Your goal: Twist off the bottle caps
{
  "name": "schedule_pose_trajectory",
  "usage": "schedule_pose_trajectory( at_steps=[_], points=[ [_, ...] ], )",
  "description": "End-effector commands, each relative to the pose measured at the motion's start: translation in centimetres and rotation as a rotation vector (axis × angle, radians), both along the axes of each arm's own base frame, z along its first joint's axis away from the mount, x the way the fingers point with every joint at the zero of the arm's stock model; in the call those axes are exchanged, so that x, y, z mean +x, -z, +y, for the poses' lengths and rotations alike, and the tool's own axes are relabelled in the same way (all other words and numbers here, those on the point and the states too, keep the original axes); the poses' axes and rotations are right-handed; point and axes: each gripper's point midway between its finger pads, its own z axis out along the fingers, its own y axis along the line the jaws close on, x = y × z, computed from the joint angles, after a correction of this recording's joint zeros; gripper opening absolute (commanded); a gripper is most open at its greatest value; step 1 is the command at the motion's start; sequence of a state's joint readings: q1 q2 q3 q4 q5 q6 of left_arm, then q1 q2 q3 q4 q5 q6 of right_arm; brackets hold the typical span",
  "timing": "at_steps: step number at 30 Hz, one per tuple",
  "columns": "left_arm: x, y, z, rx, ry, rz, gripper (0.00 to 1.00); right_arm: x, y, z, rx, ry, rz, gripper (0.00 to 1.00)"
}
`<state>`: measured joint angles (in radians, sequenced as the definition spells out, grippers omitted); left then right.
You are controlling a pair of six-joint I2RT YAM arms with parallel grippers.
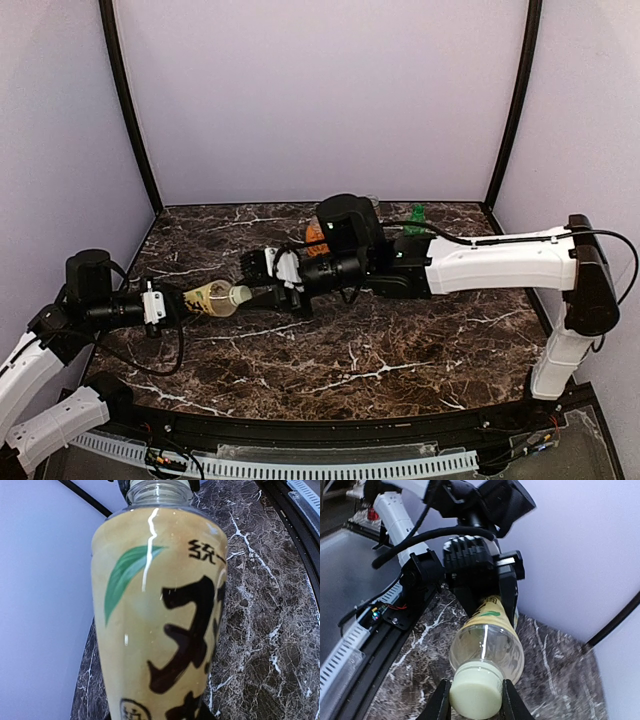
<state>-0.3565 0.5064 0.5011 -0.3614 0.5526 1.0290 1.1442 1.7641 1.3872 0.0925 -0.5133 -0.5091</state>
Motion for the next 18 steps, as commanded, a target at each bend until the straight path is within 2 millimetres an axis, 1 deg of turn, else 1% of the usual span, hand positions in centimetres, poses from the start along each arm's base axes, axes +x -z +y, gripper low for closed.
schedule_pose_trajectory(
  at_steps=[1,5,9,15,18],
  points=[
    [-2.1,2.7,0.9,0.094,0.044,0.097,0.01,-1.3,-2.7,-2.1,0.110,-0.121,-0.557,0.00],
    [-2.9,3.4,0.9,0.126,0.082,0.104,0.01,0.0,-2.2,-2.3,0.067,-0.055,-0.772,0.00],
    [-3.3,3.4,0.7,0.119,0.104,0.121,0.01,0.2,-1.5,-1.7,0.049,-0.059,-0.960,0.00],
    [-4.2,3.3,0.4,0.097,0.136,0.159,0.01,0.3,-0.1,-0.5,0.014,-0.118,-1.161,0.00],
    [-4.5,3.3,0.4,0.094,0.141,0.169,0.01,0.6,-0.1,0.0,0.014,-0.118,-1.208,0.00]
  ],
)
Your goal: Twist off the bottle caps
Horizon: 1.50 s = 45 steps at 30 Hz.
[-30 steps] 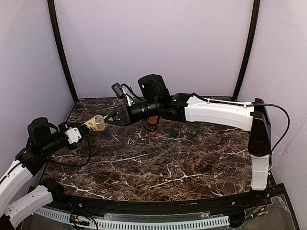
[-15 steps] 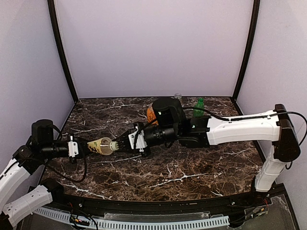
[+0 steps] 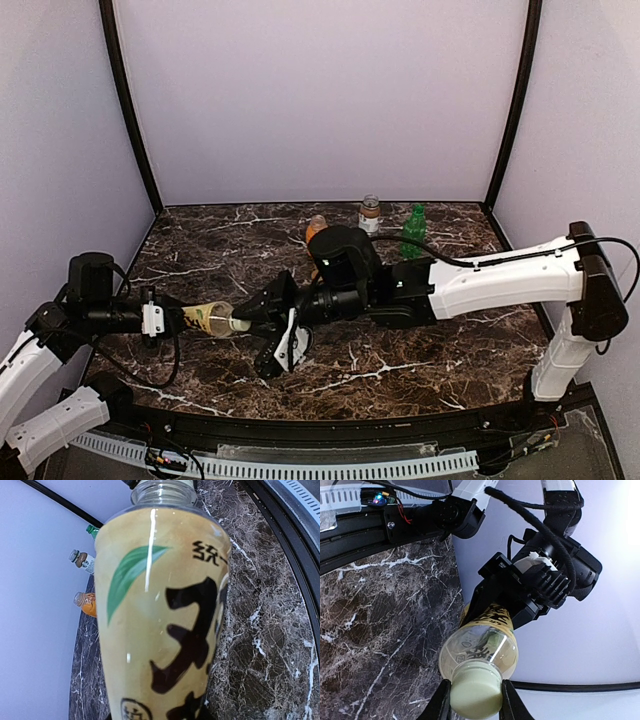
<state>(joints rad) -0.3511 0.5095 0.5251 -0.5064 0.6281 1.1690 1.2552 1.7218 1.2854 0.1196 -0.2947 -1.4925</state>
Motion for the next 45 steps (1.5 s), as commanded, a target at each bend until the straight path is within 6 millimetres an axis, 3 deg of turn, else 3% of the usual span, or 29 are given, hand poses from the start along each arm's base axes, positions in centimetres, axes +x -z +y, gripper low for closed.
schedule_pose_trajectory(
  at_steps=[1,4,6,13,19,25,27,29,30,31,32,34,36,39,41,45],
  points=[
    [-2.3,1.9,0.6,0.028,0.017,0.146,0.01,3.3,-2.8,0.1,0.064,0.071,-0.220,0.00],
    [-2.3,1.8,0.6,0.025,0.015,0.143,0.01,3.3,-3.0,0.3,0.088,0.070,-0.213,0.02],
    [-2.3,1.6,0.6,0.021,0.015,0.141,0.01,3.3,-3.3,0.4,0.114,0.072,-0.206,0.17],
    [-1.9,1.6,0.7,0.032,0.004,0.116,0.01,3.1,-4.4,0.1,0.163,0.085,-0.164,0.52],
    [-0.7,0.8,0.6,-0.010,-0.045,0.100,0.01,2.8,-4.2,-0.6,0.147,0.087,-0.129,0.64],
    [0.9,-1.4,0.3,-0.113,-0.122,0.081,0.01,4.8,-3.9,-1.6,0.130,0.209,-0.066,0.71],
    [1.4,-1.6,0.4,-0.123,-0.140,0.064,0.01,4.8,-5.9,-1.8,0.190,0.229,0.063,0.74],
    [2.3,-1.7,0.7,-0.122,-0.178,0.030,0.01,4.6,-8.1,-2.2,0.233,0.227,0.321,0.76],
    [3.1,-1.9,1.1,-0.122,-0.213,-0.005,0.01,4.5,-8.9,-2.4,0.236,0.213,0.456,0.81],
    [3.5,-2.0,1.3,-0.129,-0.235,-0.016,0.01,4.7,-9.6,-2.8,0.235,0.197,0.580,0.95],
    [4.5,-2.4,1.7,-0.136,-0.278,-0.056,0.01,4.4,-10.3,-2.8,0.226,0.173,0.716,0.98],
    [5.6,-3.2,2.2,-0.155,-0.337,-0.100,0.01,4.6,-11.4,-2.5,0.216,0.163,0.951,0.99],
    [6.4,-3.5,2.7,-0.160,-0.376,-0.133,0.01,6.2,-12.5,-1.7,0.244,0.231,1.175,0.99],
    [7.3,-3.6,3.3,-0.151,-0.420,-0.176,0.01,8.8,-13.4,-0.3,0.281,0.321,1.488,0.97],
    [7.8,-3.8,3.6,-0.148,-0.444,-0.204,0.01,10.0,-12.8,0.9,0.273,0.374,1.659,0.93],
    [8.5,-3.9,4.3,-0.134,-0.484,-0.251,0.01,11.4,-11.3,2.6,0.236,0.488,1.825,0.84]
  ],
)
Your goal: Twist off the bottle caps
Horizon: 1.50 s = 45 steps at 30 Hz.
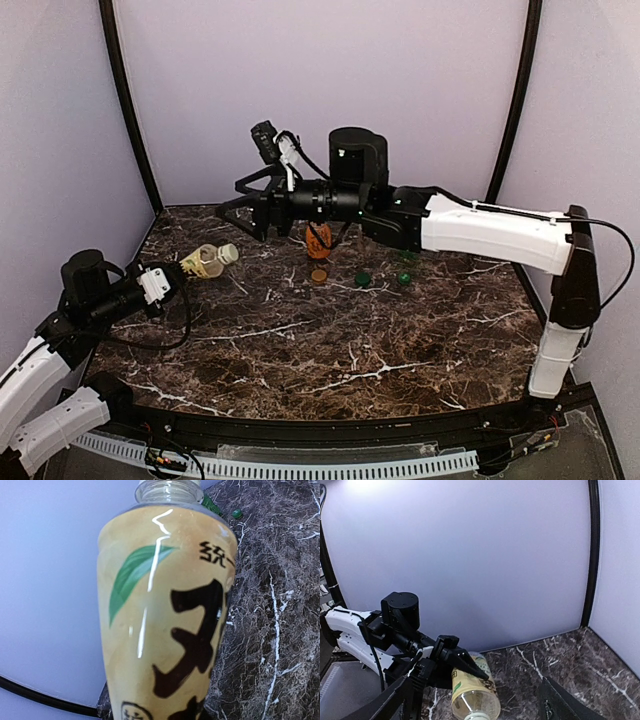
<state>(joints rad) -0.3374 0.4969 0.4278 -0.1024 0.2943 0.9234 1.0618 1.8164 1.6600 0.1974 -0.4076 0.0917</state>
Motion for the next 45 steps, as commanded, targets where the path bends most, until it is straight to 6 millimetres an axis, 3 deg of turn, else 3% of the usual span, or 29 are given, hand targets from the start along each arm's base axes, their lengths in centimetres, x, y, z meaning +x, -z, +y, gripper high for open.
schedule_pose_trajectory(
  at_steps=[1,4,8,11,14,16,21,27,31,35,39,42,45],
  points=[
    [1.4,-1.2,1.1,0.002,-0.085,-0.089,0.01,1.7,4.4,2.1,-0.097,0.047,0.427,0.83],
    [1.7,-1.7,1.3,0.005,-0.101,-0.116,0.01,2.2,5.9,2.7,-0.159,0.068,0.461,0.85],
    [1.5,-1.6,1.2,0.003,-0.093,-0.114,0.01,2.3,6.8,2.8,-0.178,0.078,0.473,0.78],
    [1.4,-1.6,1.1,0.000,-0.083,-0.112,0.01,2.2,7.7,3.0,-0.195,0.063,0.483,0.68],
    [1.4,-1.6,1.0,0.003,-0.075,-0.112,0.01,2.0,8.2,3.3,-0.205,0.047,0.487,0.51],
    [1.4,-1.6,1.0,0.005,-0.075,-0.114,0.01,1.9,8.3,3.3,-0.204,0.044,0.481,0.44],
    [1.2,-1.4,0.8,0.016,-0.058,-0.111,0.01,1.8,8.0,3.5,-0.199,0.026,0.465,0.42],
    [1.3,-1.6,0.8,0.013,-0.061,-0.115,0.01,1.6,8.2,3.7,-0.208,0.007,0.468,0.30],
    [1.5,-1.5,1.0,-0.001,-0.078,-0.103,0.01,2.4,8.5,3.1,-0.212,0.033,0.474,0.35],
    [1.4,-1.7,1.0,-0.106,-0.105,-0.030,0.01,3.3,6.3,1.4,-0.174,0.072,0.395,0.42],
    [-1.2,-0.9,-1.6,-0.199,0.060,0.136,0.01,1.9,3.9,0.9,-0.123,-0.006,0.248,0.56],
    [-3.0,-1.3,-3.3,-0.283,0.174,0.224,0.01,1.7,3.8,1.2,-0.121,-0.026,0.226,0.64],
    [-3.3,-1.5,-3.6,-0.313,0.198,0.255,0.01,1.5,4.2,1.6,-0.118,-0.039,0.223,0.69]
  ],
)
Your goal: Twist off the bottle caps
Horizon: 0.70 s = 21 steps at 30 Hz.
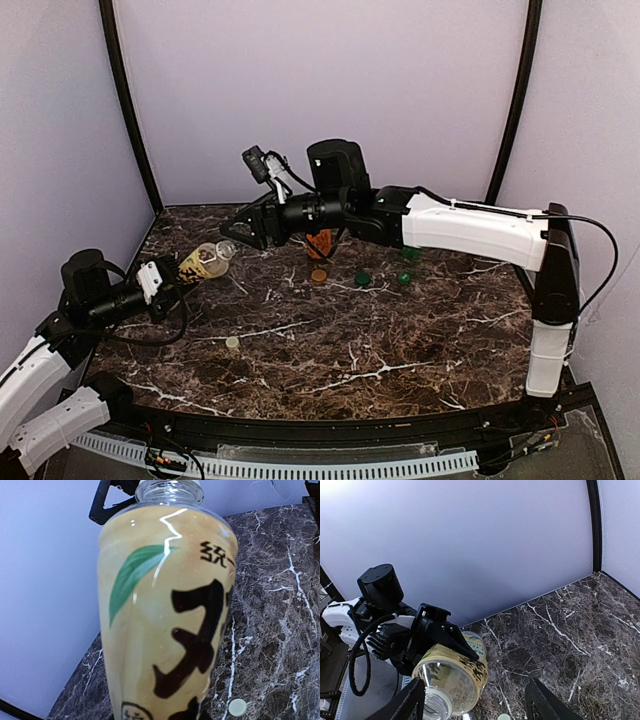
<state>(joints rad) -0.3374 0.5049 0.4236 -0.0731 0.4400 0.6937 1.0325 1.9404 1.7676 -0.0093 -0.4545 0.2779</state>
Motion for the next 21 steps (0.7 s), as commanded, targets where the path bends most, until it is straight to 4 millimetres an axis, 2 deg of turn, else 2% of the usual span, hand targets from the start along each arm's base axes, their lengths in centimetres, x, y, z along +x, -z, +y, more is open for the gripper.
schedule_pose_trajectory(
  at_steps=[1,3,8,12,17,19,21],
  points=[
    [-2.0,-1.1,-1.7,-0.115,0.117,0.109,0.01,-0.7,-2.1,0.1,0.065,-0.043,-0.077,0.70],
    [-2.0,-1.2,-1.7,-0.123,0.117,0.117,0.01,-1.3,-2.0,0.5,0.070,-0.069,-0.090,0.70],
    [-2.0,-1.6,-1.8,-0.149,0.116,0.133,0.01,-4.7,-2.3,1.3,0.101,-0.202,-0.160,0.75],
    [-2.0,-1.6,-1.9,-0.157,0.121,0.137,0.01,-6.6,-3.1,0.6,0.172,-0.267,-0.200,0.75],
    [-2.2,-1.7,-2.0,-0.159,0.133,0.132,0.01,-5.1,-1.3,1.1,0.117,-0.184,-0.188,0.66],
    [-2.3,-1.9,-2.0,-0.162,0.137,0.131,0.01,-4.7,-0.9,1.2,0.105,-0.165,-0.190,0.59],
    [-2.4,-2.0,-2.1,-0.162,0.144,0.131,0.01,-4.7,-0.9,1.3,0.108,-0.168,-0.191,0.47]
  ],
)
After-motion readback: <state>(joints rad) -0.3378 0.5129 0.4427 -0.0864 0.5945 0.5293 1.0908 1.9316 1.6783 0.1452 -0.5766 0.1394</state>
